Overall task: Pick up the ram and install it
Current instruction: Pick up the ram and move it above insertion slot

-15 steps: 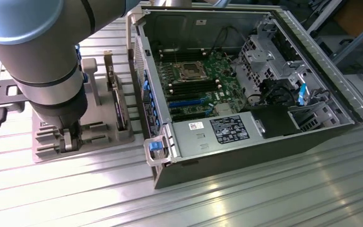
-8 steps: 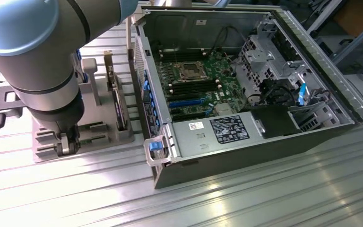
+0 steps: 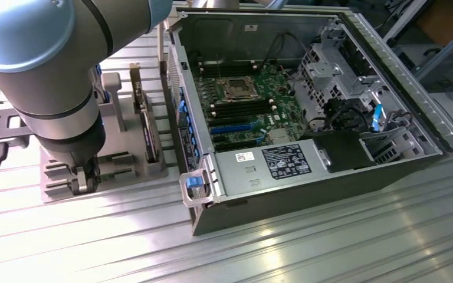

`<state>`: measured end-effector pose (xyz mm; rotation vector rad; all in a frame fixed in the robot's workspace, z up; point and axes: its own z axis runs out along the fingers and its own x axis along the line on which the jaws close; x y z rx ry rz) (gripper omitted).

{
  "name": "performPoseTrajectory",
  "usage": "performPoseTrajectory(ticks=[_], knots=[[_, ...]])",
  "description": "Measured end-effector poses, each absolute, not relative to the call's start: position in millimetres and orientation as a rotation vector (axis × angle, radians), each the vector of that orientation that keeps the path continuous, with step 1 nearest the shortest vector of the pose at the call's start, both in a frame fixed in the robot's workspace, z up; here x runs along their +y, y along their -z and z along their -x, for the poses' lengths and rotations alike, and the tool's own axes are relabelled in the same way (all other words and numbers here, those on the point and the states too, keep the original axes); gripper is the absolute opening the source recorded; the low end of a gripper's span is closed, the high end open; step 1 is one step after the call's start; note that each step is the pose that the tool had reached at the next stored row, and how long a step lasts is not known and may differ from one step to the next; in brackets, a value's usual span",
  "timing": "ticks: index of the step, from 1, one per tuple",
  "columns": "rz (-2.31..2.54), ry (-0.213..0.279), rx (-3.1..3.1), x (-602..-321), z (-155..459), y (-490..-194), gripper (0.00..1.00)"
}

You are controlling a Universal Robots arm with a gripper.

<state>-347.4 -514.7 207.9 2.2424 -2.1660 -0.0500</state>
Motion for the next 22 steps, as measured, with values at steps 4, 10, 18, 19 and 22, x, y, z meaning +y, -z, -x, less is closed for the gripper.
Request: performPoseTrajectory(ticks=[4, 10, 18, 19, 22], knots=[[-2.242, 0.05, -2.166, -515, 347, -208, 0.13], [-2.243, 0.05, -2.166, -515, 347, -208, 0.13], [-2.242, 0.05, -2.166, -515, 347, -222, 0.13], [-2.242, 0.05, -2.166, -515, 347, -225, 0.13], [-2.242, 0.05, -2.166, -515, 347, -232, 0.13]])
